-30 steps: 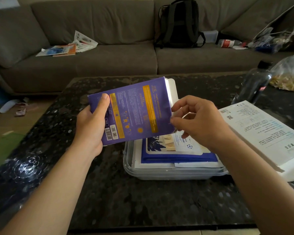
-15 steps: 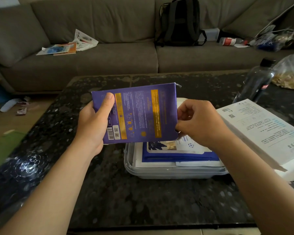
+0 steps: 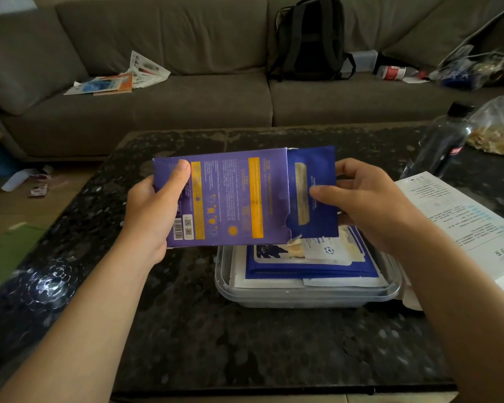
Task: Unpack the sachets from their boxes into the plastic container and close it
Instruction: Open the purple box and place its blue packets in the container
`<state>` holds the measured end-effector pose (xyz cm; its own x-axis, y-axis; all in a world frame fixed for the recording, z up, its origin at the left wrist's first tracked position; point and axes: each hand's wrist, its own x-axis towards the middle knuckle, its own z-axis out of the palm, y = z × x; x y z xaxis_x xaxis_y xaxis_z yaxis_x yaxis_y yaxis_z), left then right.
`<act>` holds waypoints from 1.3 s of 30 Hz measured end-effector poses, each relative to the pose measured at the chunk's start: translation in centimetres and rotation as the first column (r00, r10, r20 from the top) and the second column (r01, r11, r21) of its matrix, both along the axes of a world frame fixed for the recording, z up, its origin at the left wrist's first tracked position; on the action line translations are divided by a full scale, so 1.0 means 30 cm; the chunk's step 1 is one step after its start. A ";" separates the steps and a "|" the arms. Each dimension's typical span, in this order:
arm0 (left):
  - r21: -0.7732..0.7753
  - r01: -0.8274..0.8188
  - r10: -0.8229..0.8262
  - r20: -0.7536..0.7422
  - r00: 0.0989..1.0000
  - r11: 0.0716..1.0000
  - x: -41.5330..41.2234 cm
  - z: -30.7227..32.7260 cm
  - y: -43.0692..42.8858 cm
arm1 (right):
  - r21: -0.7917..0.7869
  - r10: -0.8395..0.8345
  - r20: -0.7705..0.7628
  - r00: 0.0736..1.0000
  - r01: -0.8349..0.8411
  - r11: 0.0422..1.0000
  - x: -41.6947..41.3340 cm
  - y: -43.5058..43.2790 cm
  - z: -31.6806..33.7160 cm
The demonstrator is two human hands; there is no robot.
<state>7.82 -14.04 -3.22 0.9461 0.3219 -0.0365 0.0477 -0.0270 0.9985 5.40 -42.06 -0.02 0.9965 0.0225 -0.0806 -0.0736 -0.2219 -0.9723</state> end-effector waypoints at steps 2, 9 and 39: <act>0.011 0.009 -0.009 -0.006 1.000 1.000 0.000 -0.002 0.002 | 0.003 -0.030 0.032 0.999 0.030 1.000 -0.007 0.001 0.010; 0.041 -0.003 0.003 0.003 1.000 0.999 0.003 -0.004 0.021 | 0.016 -0.195 0.030 0.980 0.195 0.981 0.015 -0.040 0.006; -0.083 -0.149 0.142 -0.085 0.986 0.985 0.034 -0.019 0.072 | -0.614 0.004 0.475 0.880 0.328 0.718 -0.007 -0.085 0.084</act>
